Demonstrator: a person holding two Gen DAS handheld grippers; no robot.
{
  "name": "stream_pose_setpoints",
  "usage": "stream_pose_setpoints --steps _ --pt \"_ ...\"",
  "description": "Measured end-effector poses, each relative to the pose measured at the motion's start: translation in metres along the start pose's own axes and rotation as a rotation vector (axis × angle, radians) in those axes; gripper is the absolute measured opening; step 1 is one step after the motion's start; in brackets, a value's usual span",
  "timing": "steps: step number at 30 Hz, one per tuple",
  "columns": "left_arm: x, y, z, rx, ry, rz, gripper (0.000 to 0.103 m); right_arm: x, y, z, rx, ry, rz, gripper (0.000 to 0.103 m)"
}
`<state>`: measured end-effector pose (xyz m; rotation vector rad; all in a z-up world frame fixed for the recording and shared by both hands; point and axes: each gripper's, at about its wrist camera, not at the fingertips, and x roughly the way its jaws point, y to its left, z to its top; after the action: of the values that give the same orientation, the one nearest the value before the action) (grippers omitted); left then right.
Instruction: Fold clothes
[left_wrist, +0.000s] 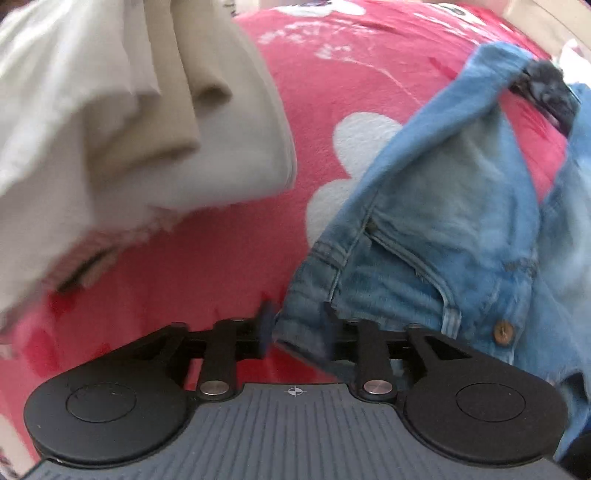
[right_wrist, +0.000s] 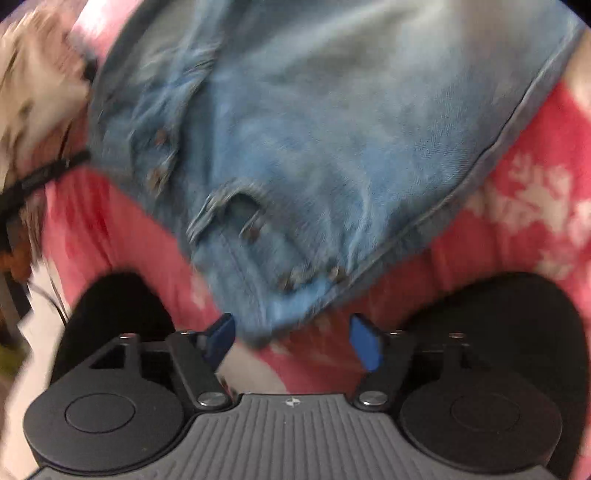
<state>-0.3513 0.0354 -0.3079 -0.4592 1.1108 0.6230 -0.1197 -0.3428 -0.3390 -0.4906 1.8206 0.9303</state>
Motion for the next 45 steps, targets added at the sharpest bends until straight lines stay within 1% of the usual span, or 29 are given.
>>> stream_pose_setpoints --steps 2,3,4,5,7,8,9,10,11,12,13,15,17,21,23,25,28,31,34,35,37,38,39,41,42,45 --pt "-0.016 0.004 -0.007 0.004 -0.019 -0.009 0.034 -0.014 0.02 -0.01 -0.059 0.003 -0.03 0.074" --pt "-0.024 0.004 -0.01 0.002 -0.033 -0.018 0.034 -0.021 0.03 -0.015 -0.097 -0.022 -0.032 0.074" --pt "-0.031 0.003 -0.013 -0.003 -0.054 -0.042 0.035 -0.028 0.038 -0.018 -0.133 -0.064 -0.03 0.072" --pt "-0.035 0.0 -0.016 -0.005 -0.069 -0.089 0.035 -0.032 0.046 -0.019 -0.165 -0.125 -0.015 0.069" --pt "-0.036 -0.01 -0.019 0.0 -0.081 -0.194 0.035 -0.035 0.057 -0.016 -0.209 -0.243 0.038 0.066" --pt "-0.032 -0.017 -0.02 0.013 -0.078 -0.234 0.035 -0.03 0.06 -0.009 -0.202 -0.287 0.076 0.061" --pt "-0.029 -0.023 -0.021 0.023 -0.074 -0.256 0.035 -0.022 0.059 -0.001 -0.165 -0.314 0.124 0.057" --pt "-0.025 -0.027 -0.021 0.032 -0.067 -0.259 0.035 -0.011 0.056 0.009 -0.093 -0.321 0.166 0.051" --pt "-0.021 -0.03 -0.021 0.042 -0.06 -0.261 0.034 -0.001 0.05 0.017 -0.009 -0.323 0.208 0.042" --pt "-0.017 -0.034 -0.021 0.051 -0.053 -0.264 0.034 0.009 0.037 0.022 0.102 -0.315 0.25 0.038" --pt "-0.014 -0.037 -0.021 0.06 -0.046 -0.266 0.034 0.018 0.024 0.026 0.206 -0.308 0.289 0.037" --pt "-0.006 -0.044 -0.02 0.078 -0.033 -0.271 0.034 0.031 0.008 0.026 0.367 -0.307 0.351 0.037" --pt "0.001 -0.051 -0.02 0.096 -0.019 -0.276 0.034 0.041 0.003 0.021 0.44 -0.32 0.387 0.037" --pt "0.016 -0.066 -0.02 0.133 0.008 -0.286 0.033 0.054 -0.006 0.017 0.54 -0.308 0.41 0.037" --pt "0.023 -0.073 -0.02 0.151 0.022 -0.291 0.031 0.059 -0.01 0.017 0.586 -0.303 0.424 0.037" --pt "0.023 -0.073 -0.022 0.155 0.029 -0.277 0.031 0.059 -0.013 0.017 0.603 -0.3 0.437 0.037" --pt "0.021 -0.069 -0.025 0.152 0.037 -0.249 0.031 0.06 -0.015 0.017 0.627 -0.289 0.437 0.036" --pt "0.028 -0.068 -0.026 0.13 0.048 -0.241 0.032 0.061 -0.014 0.017 0.649 -0.277 0.424 0.038" --pt "0.034 -0.072 -0.023 0.123 0.038 -0.24 0.032 0.06 -0.008 0.021 0.65 -0.274 0.405 0.045" --pt "0.034 -0.073 -0.023 0.125 0.03 -0.24 0.03 0.059 -0.006 0.021 0.647 -0.276 0.4 0.045" --pt "0.035 -0.074 -0.022 0.119 0.018 -0.246 0.017 0.06 -0.001 0.021 0.648 -0.281 0.377 0.044" --pt "0.036 -0.074 -0.021 0.113 0.016 -0.247 0.009 0.06 0.0 0.022 0.647 -0.284 0.363 0.039" --pt "0.036 -0.073 -0.021 0.104 0.018 -0.243 0.009 0.061 0.002 0.023 0.645 -0.283 0.346 0.036" --pt "0.035 -0.072 -0.02 0.09 0.02 -0.238 0.007 0.06 0.007 0.024 0.647 -0.277 0.32 0.01" --pt "0.032 -0.071 -0.02 0.092 0.021 -0.238 0.003 0.059 0.007 0.023 0.62 -0.271 0.323 0.01" --pt "0.021 -0.068 -0.021 0.114 0.023 -0.244 0.002 0.053 0.009 0.022 0.54 -0.252 0.333 0.008"
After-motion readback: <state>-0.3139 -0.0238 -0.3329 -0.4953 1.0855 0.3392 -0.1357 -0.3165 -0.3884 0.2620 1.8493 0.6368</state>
